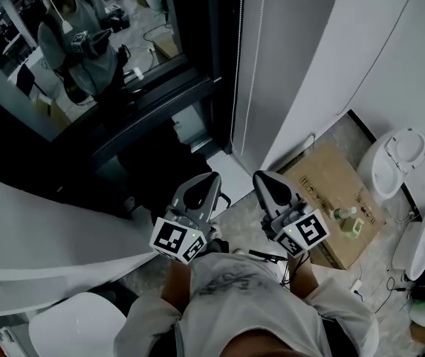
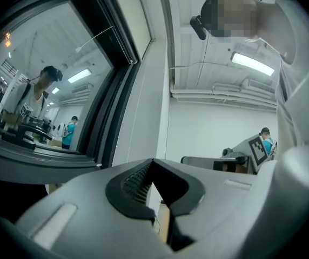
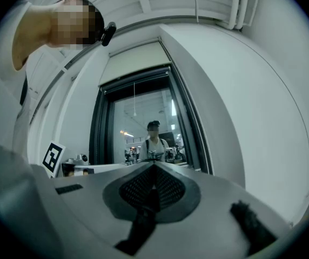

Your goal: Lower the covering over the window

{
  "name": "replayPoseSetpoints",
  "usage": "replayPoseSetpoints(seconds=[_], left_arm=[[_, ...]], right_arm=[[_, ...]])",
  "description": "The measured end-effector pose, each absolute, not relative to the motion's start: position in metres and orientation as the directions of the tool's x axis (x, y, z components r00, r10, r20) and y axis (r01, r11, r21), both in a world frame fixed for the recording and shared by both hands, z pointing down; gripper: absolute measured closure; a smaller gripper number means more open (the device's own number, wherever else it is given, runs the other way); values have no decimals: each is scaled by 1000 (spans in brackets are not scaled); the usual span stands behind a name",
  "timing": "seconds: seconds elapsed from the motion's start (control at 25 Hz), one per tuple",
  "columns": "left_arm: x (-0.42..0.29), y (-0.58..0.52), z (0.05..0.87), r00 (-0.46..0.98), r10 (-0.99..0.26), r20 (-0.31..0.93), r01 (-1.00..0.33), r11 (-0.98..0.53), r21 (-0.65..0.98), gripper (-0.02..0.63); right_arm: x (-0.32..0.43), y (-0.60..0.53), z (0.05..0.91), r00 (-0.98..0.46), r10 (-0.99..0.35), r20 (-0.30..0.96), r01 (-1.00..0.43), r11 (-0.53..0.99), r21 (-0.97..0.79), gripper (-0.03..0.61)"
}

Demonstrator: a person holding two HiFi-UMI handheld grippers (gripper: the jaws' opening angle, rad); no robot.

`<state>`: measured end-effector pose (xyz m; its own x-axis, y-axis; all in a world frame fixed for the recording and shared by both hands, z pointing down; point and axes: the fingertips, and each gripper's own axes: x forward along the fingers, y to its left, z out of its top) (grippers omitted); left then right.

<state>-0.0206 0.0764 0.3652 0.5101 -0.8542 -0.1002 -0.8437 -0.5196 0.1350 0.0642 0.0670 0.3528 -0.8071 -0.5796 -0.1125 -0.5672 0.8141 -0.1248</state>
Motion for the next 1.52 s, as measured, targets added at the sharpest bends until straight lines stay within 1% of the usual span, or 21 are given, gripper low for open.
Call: replayPoseSetpoints(seconds=[0.8,1.12,1.28,1.44,1.52], left_arm=[[-80,-27,361,587,-804,-97,-787,-595,163,611],[-83,-55,366,597,-795,-104,-776,-606,177,611],[-74,-71,370,600,-793,-106,-778,-609,155,611],[-57,-94,368,586,-805,-87,-794,-593,134,609],[-52,-106,368,581,-809,-88,-800,-587,125,609]], right_arm=[[2,-30,347,-746,-663,-70,-652,747,-130,561],[-4,-50,346,-727,-684,-62,-676,729,-112,561],[3,-67,351,-715,-697,-54,-690,716,-104,561],[23,-91,364,-718,-696,-5,-691,714,-109,561],[29,-102,366,-725,-689,-11,-684,722,-106,561]])
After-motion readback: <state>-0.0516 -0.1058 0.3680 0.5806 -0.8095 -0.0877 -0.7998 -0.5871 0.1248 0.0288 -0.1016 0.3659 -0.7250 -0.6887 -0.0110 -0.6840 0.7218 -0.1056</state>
